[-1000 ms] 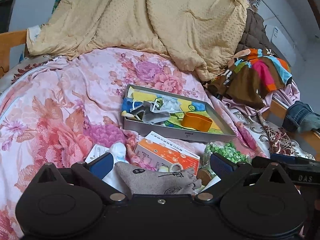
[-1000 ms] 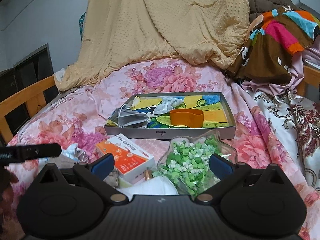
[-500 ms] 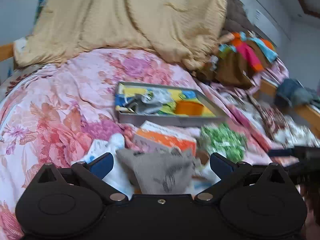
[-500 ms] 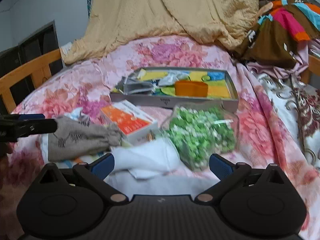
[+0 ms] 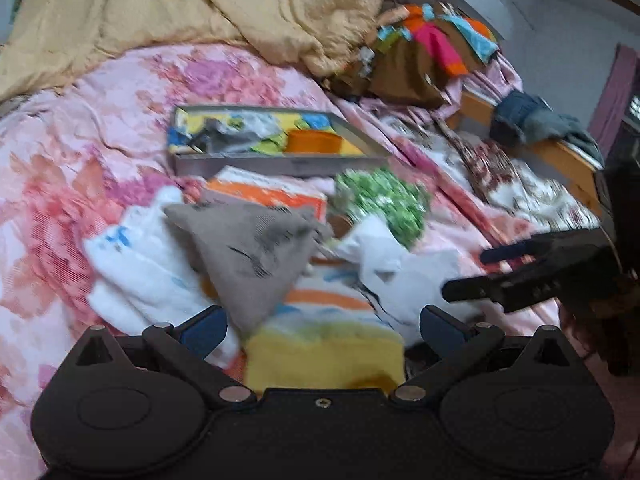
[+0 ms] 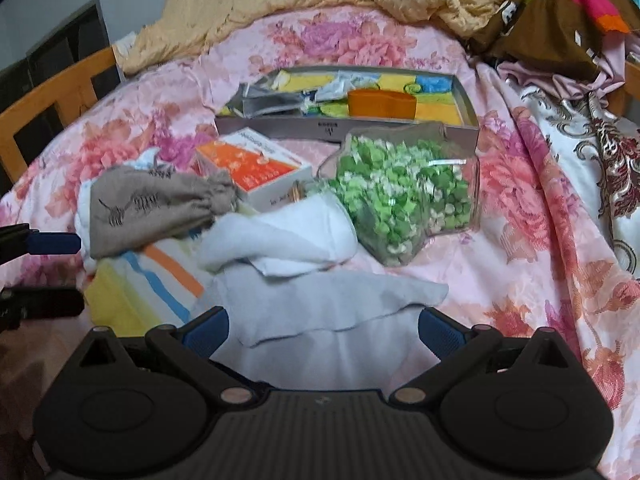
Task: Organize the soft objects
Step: 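Move the left tool to the yellow striped towel while the right moves to the grey cloth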
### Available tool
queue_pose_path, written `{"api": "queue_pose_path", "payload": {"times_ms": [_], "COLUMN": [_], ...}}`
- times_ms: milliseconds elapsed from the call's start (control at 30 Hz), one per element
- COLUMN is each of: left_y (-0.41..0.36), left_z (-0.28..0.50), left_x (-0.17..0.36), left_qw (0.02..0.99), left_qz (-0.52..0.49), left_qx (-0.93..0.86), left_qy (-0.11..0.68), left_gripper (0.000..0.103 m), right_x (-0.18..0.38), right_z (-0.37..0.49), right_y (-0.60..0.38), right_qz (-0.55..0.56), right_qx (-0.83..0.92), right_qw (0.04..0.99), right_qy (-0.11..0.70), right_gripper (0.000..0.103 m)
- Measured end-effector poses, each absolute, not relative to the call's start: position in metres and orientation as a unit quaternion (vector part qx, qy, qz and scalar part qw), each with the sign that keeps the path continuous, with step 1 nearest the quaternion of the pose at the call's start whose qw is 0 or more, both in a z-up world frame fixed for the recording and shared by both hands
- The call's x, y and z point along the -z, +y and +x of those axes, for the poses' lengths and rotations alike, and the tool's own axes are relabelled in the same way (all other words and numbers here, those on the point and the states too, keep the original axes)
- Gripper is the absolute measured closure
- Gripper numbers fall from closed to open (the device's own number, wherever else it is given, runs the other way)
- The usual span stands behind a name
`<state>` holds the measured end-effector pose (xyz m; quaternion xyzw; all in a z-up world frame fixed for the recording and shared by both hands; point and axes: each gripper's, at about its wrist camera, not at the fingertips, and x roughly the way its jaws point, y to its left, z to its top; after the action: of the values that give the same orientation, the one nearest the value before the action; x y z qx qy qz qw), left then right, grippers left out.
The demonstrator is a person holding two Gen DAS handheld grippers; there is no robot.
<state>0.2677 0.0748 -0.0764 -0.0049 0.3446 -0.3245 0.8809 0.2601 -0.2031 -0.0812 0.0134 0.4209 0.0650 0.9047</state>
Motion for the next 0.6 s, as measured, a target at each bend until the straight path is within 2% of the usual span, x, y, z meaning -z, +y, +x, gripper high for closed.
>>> {"api": "queue_pose_path", "payload": {"times_ms": [267,600], "left_y": [0.055,0.026], "left_z": [0.268,0.289], "left_x": [0.090,0.102], "left_qw": [0.857,0.858], "left_qz": [-0.004,0.043], "left_qx": [0.351,0.309], "left_qy": [0.378,0.407], "left_gripper": [0.001,0.003], "right_x": [0.089,0.094], "right_z": [0.265,0.274], "right_y": [-0.211,-0.217], "right_qz": [0.013,0.020], "right_qx": [-0.066,-0.069], "right_qw": [0.896,0.900], "right_qy": [0.439,0.429], "right_gripper": [0.000,0.000]}}
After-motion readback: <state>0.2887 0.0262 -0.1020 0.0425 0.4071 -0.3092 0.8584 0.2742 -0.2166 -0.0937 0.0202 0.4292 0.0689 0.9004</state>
